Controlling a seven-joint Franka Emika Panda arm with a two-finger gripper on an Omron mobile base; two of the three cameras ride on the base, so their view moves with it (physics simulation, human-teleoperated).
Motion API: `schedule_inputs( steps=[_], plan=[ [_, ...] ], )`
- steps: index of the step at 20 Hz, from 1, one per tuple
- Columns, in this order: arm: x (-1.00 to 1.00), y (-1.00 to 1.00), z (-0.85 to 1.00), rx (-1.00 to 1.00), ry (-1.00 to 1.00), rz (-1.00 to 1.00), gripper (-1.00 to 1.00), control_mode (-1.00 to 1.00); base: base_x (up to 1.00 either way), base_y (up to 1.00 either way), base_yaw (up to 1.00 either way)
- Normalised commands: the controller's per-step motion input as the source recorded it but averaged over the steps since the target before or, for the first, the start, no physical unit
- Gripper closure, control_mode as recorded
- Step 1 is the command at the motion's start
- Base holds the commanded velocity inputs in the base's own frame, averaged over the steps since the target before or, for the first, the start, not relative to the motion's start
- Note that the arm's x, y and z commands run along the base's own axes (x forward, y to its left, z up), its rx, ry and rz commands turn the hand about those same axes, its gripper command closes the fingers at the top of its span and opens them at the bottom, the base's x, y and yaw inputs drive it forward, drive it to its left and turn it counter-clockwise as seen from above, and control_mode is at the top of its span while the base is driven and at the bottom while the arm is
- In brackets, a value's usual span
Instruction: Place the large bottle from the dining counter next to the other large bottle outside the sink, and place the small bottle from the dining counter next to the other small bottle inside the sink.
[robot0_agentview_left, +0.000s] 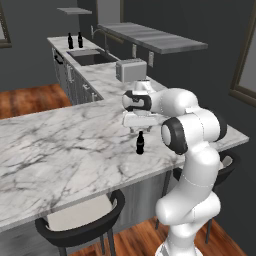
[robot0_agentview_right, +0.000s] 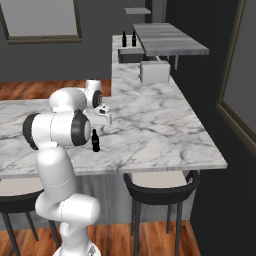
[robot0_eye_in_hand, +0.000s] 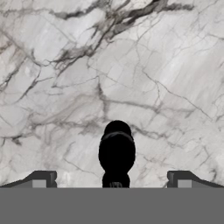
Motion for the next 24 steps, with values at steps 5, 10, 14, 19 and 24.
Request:
schedule_inputs(
  steps=[5,10,14,19,24],
  plan=[
    [-0.01,-0.08,-0.06,0.0,0.0,-0.01,-1.0,-1.0,0.0,0.0,0.0],
    [-0.02,-0.07,-0.02,0.0,0.0,-0.01,-1.0,-1.0,0.0,0.0,0.0],
    [0.0,-0.01,-0.02,0.0,0.0,0.0,-1.0,-1.0,0.0,0.0,0.0],
    [-0.01,0.0,0.0,0.0,0.0,0.0,-1.0,-1.0,0.0,0.0,0.0],
    [-0.05,0.0,0.0,0.0,0.0,0.0,-1.0,-1.0,0.0,0.0,0.0]
  ],
)
